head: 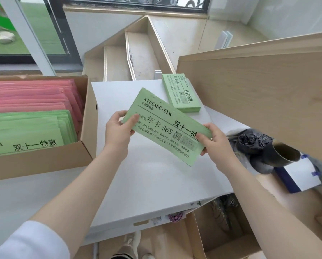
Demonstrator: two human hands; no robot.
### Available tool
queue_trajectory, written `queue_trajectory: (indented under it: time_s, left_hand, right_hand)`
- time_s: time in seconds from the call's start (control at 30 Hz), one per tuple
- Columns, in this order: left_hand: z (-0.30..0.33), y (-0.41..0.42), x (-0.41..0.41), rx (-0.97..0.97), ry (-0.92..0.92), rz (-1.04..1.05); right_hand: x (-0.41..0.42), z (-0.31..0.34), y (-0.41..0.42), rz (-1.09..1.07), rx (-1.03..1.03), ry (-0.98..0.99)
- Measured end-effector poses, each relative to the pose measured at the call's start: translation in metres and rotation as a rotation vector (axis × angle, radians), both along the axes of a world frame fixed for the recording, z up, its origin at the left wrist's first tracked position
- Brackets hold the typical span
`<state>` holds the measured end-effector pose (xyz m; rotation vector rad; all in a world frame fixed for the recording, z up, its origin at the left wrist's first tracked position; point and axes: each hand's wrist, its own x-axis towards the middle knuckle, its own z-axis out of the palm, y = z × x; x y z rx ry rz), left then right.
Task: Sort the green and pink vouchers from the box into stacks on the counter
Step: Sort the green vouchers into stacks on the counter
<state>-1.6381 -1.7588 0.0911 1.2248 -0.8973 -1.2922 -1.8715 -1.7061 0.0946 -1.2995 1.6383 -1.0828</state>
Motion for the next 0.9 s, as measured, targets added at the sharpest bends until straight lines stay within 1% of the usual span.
queue_trajectory:
  time_s: [0.07, 0.1, 0.13, 0.17, 0.23, 0.43, 0.5, 0.6, 0.73, 0.9]
  left_hand:
    - [0.005, -0.020, -0.017, 0.069, 0.279, -0.020]
    - [0.006, -0.029, -0.026, 0.080, 0.341, -0.062]
    - [0.007, -0.035, -0.037, 0.080, 0.336, -0.113]
    - [0.006, -0.041, -0.047, 0.070, 0.287, -0.161]
    - [0.006, -0.052, -0.065, 0.038, 0.201, -0.224]
    - [0.019, -0.114, -0.091, -0.061, 0.160, -0.221]
    - [0.027, -0.140, -0.095, -0.060, 0.129, -0.230]
    - [0.030, -0.178, -0.103, -0.013, 0.072, -0.285]
    - [0.018, -0.211, -0.111, 0.063, -0.067, -0.364]
    - [-0.006, -0.231, -0.116, 0.070, -0.223, -0.387]
  right_hand:
    - [-0.001, 0.001, -0.011, -0.065, 0.032, -0.170]
    - [-0.001, 0.003, -0.017, -0.105, 0.044, -0.247]
    - [-0.001, 0.004, -0.024, -0.146, 0.051, -0.317]
    - [-0.001, 0.006, -0.031, -0.179, 0.054, -0.373]
    - [-0.003, 0.008, -0.048, -0.218, 0.062, -0.430]
    - [-0.011, 0.019, -0.106, -0.255, 0.044, -0.424]
    - [-0.014, 0.023, -0.127, -0.264, 0.042, -0.407]
    - [-0.020, 0.023, -0.157, -0.285, 0.105, -0.320]
    - [-0.031, 0.014, -0.181, -0.273, 0.199, -0.146]
    - [-0.034, -0.002, -0.189, -0.269, 0.215, 0.093]
